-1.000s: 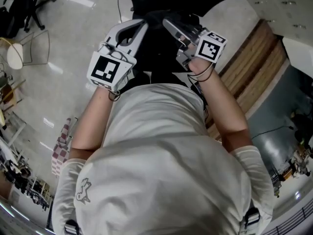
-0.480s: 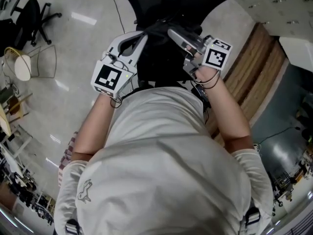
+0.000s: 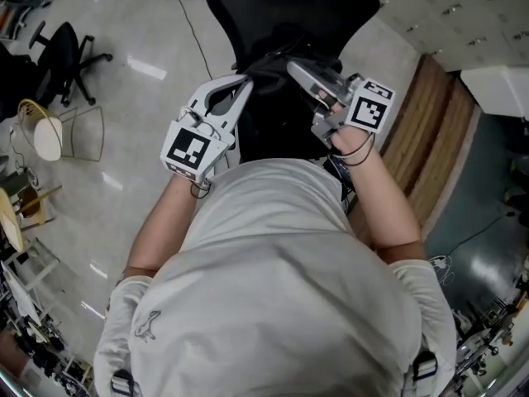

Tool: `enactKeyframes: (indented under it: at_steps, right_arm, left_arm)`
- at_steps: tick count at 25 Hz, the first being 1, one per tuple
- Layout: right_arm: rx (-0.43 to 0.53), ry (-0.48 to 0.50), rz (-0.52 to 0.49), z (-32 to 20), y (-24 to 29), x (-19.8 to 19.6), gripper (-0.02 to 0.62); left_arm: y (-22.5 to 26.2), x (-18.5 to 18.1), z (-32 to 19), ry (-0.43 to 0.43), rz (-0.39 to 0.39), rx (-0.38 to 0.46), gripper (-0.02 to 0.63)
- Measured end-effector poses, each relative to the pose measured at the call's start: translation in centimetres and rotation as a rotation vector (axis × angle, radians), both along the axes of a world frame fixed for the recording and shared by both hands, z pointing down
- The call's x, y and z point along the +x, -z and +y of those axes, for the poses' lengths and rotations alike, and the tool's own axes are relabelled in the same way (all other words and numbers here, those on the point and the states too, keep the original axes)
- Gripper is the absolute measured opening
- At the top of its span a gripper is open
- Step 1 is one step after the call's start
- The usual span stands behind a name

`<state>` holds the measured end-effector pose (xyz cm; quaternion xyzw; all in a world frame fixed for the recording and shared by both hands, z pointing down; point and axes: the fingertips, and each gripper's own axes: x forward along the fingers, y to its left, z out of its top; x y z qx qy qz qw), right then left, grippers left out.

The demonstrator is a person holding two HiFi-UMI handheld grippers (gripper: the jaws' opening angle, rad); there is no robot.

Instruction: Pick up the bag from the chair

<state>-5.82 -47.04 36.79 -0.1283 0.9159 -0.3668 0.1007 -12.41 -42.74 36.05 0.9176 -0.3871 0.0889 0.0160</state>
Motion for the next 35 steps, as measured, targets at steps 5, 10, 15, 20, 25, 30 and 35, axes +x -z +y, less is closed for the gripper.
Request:
enactKeyframes:
  at_steps: [5,10,15,20,25,30,35]
  right_arm:
    - [0.001,-0.03,-0.009,0.4,1.4,-0.1,0.032]
    - [-0.004,-0.055,-0.005,3.7,1.0,0.2,0.032]
    - [-0.004,-0.093,-0.003,6.6,0.8,0.6,0.032]
    - [-0.01,-0.119,-0.008,9.3,1.0,1.4,0.032]
    - [-0.011,-0.141,-0.021,11.4,1.4,3.6,0.032]
    - [-0.004,-0.12,-0.041,14.2,2.7,6.6,0.032]
    - [-0.01,-0.077,-0.042,16.1,2.1,8.6,0.032]
  left_arm:
    - [1.5,-0.9,0.1,-0.015,0.002,0.025,0.008]
    - [1.4,-1.2,2.5,-0.035,0.01,0.036,0.008]
    - [0.8,-1.2,4.9,-0.093,0.012,0.029,0.008]
    - [0.8,0.1,7.3,-0.15,0.015,0.021,0.008]
    - [1.2,2.5,9.2,-0.174,0.016,0.019,0.008]
    - [2.1,5.5,11.6,-0.153,0.007,0.035,0.007]
    - [1.1,7.8,13.5,-0.062,0.033,0.007,0.008]
